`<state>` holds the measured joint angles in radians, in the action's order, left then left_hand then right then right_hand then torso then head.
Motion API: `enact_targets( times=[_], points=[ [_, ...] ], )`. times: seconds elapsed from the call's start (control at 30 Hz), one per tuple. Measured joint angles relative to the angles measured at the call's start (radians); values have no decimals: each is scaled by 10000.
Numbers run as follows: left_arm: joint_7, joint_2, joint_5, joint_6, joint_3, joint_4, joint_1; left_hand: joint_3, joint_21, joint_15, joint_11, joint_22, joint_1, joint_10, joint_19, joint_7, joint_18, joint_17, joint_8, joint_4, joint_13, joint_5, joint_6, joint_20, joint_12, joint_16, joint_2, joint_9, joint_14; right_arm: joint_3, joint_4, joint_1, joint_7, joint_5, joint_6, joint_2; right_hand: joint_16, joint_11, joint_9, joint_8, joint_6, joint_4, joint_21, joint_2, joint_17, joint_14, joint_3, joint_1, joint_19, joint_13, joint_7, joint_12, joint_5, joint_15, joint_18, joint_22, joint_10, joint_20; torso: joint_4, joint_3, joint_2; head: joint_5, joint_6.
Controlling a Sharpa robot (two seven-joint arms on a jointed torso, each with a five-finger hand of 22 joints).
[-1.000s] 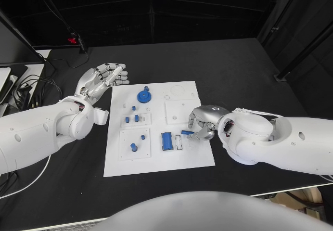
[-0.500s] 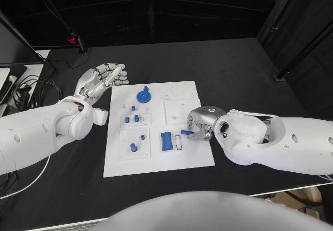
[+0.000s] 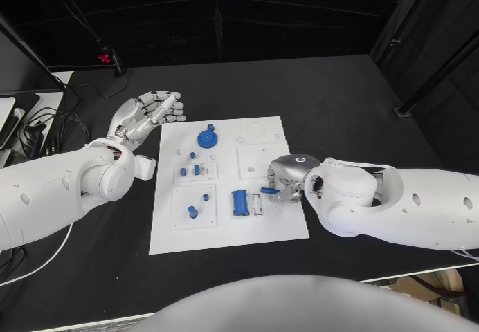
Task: Assemble the parts on the task board
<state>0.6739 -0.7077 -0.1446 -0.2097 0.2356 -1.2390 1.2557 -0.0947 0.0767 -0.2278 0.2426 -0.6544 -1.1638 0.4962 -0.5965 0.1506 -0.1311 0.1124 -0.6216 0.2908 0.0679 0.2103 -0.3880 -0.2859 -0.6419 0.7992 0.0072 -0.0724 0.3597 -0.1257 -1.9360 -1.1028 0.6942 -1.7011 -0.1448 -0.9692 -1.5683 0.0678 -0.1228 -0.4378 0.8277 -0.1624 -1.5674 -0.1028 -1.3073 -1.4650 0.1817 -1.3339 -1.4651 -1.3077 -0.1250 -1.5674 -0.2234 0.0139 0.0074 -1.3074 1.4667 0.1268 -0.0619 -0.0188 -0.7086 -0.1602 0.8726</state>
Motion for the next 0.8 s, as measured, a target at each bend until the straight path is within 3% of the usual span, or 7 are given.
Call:
enact_targets(
  times=[0.13, 0.2, 0.4, 0.73, 0.8],
  points=[
    [-1, -1, 0, 1, 0, 0, 0, 0, 0, 0, 0, 0, 0, 0, 0, 0, 0, 0, 0, 0, 0, 0, 0, 0, 0, 0, 0, 0, 0, 5, 40, -3, 9, -30, 33, 81, 0, 0, -47, -145, 1, 90, 0, 313, 0, 0, 175, -169, 0, 0, 0, 0, -199, 1, 0, 0, 0, 0, 1, 0, 0, 1, 0],
    [-1, -1, 0, 2, 0, 1, 0, 0, 0, 0, 0, 0, 0, 0, 0, 0, 0, 1, 0, 0, 0, 0, 0, 0, 0, 0, 0, 0, 0, 7, 65, -3, 13, -49, 48, 139, 0, 0, -68, -151, 1, 105, 0, 323, 0, 0, 190, -162, 0, 0, 0, 0, -199, 0, 0, 0, 0, 0, 1, -1, 0, 1, 0],
    [-3, 8, 0, 8, 0, 6, 0, 0, 0, 0, 0, 0, 0, 0, 0, 0, 0, -11, 0, 0, 0, 0, 0, 0, 0, 0, 0, 9, 0, 13, 124, -8, 17, -158, 126, 257, 0, 0, -103, -233, -35, 210, 0, 643, 0, 0, 430, -271, -36, 0, 35, 0, -313, 1, 1, 0, 0, -36, 1, -3, 0, -20, 0],
    [-7, 5, 0, 15, 0, 8, 0, 0, 0, 0, 0, -1, 0, 0, 0, 0, 0, -11, 0, 0, 0, 0, 0, 0, 0, 0, 0, 9, 0, 29, 149, -21, -3, -361, 368, 312, 0, -36, -98, -263, 44, 437, 0, 825, 0, 0, 773, -349, -36, 0, 33, 0, -463, 1, -1, 0, -37, -35, 6, -3, 1, -13, 0],
    [-7, 5, 0, 16, 0, 8, 0, 0, 0, 0, 0, -1, 0, 0, 0, 0, 0, -10, 0, 0, 0, 0, 0, 0, 1, 0, 0, 9, 0, 29, 144, -21, -14, -382, 376, 317, 0, -36, -38, -133, 219, 521, 0, 837, 0, 0, 882, -361, -36, 0, 18, 0, -463, 1, -1, 0, -37, -35, 8, -3, 3, -13, 0]
  ],
)
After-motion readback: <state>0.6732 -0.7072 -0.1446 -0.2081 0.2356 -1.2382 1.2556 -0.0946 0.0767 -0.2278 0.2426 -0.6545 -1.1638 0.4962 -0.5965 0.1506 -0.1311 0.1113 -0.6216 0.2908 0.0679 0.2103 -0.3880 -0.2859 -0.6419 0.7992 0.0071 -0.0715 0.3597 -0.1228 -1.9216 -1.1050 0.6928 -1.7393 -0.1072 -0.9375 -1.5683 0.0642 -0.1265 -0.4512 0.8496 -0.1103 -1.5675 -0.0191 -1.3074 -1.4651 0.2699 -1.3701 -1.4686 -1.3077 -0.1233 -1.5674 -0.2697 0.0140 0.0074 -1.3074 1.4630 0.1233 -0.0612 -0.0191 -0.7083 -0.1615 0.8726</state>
